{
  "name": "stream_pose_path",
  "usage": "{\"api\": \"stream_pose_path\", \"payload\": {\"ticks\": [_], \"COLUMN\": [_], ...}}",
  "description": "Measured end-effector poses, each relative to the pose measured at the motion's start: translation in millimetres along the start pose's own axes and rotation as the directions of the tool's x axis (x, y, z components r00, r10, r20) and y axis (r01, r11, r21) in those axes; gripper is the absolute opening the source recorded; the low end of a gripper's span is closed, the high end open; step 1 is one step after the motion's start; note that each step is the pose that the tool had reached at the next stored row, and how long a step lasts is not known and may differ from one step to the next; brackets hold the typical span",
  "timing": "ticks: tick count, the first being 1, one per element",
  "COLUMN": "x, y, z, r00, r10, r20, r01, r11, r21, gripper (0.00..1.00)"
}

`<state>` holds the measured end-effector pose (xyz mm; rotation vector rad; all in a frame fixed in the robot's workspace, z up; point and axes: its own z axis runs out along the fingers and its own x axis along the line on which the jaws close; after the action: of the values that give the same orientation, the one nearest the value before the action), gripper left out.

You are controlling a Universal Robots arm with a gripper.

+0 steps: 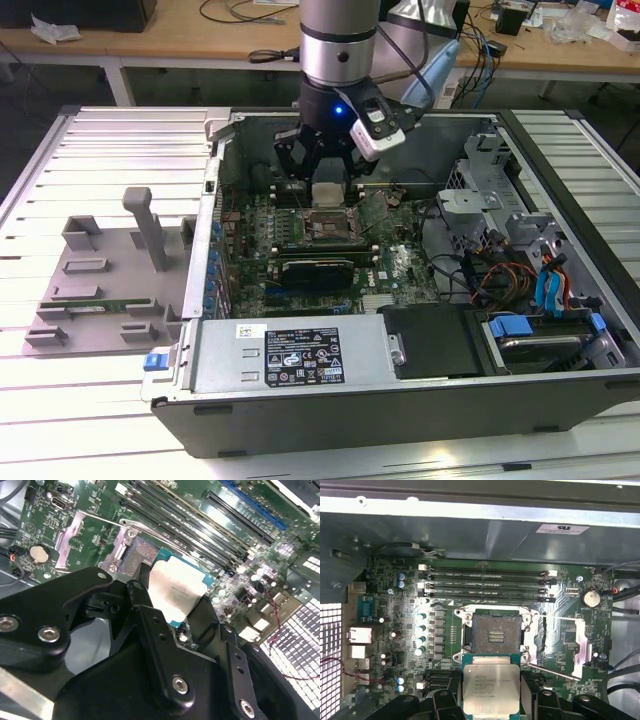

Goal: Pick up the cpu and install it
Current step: 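Pick up the cpu and move it towards the insertion slot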

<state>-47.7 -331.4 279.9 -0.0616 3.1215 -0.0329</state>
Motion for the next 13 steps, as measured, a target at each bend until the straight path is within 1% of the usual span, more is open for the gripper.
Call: {"api": "stream_pose_path", "payload": {"ticks": [3,7,11,13], "x": [-5.2,-10.5,-19.0,-19.2], "y": [2.8,4.6,6.9,6.9], "z": [2.0,3.7,6.7,6.8], "r00": [1.0000,1.0000,1.0000,1.0000], "r10": [0.000,0.000,0.000,0.000], "r20": [0.0000,0.0000,0.0000,-0.0001], "r01": [0.000,0.000,0.000,0.000], "r11": [1.0000,1.0000,1.0000,1.0000], "r21": [0.0000,0.0000,0.0000,0.0001], "gripper": [0.55,0.55,0.55,0.55]}}
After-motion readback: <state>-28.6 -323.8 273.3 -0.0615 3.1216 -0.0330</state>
